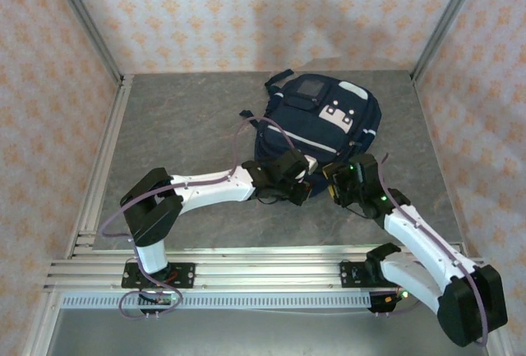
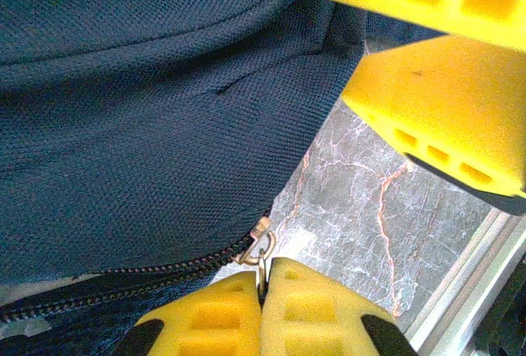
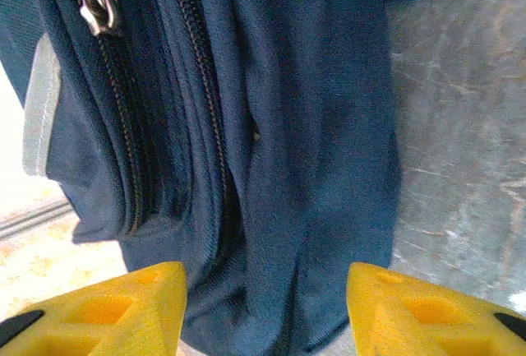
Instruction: Pack books, pencil case, and school supplies into a backpack
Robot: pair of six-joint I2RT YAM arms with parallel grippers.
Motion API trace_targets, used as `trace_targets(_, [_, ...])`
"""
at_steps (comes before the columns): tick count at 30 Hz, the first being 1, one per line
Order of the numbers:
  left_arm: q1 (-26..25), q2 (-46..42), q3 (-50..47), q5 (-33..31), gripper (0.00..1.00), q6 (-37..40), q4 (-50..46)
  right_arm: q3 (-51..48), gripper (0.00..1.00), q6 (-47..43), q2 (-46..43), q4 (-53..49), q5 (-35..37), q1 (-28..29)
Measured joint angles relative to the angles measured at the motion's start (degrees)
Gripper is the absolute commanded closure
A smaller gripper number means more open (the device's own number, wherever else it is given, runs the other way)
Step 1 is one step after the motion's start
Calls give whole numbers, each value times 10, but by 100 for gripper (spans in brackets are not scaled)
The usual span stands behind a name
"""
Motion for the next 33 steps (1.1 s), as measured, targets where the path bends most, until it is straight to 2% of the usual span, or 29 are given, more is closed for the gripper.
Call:
trace_targets(3, [0, 0, 0, -2, 100, 0, 0, -6, 85, 9, 27, 37, 1, 3])
trace_targets(6, [0, 0, 0, -8, 100, 0, -1, -10, 100, 10, 37, 48, 4, 5])
trace_targets(16, [7, -41, -44, -41, 100, 10, 2, -14, 100, -37, 27, 37, 27, 11])
trace_targets(28, [64, -104, -125, -56, 100, 9, 17, 15, 100, -114, 28, -16, 47, 13])
trace_targets(33, [75, -130, -155, -63, 100, 8, 27, 18, 100, -169, 47, -19, 29, -9])
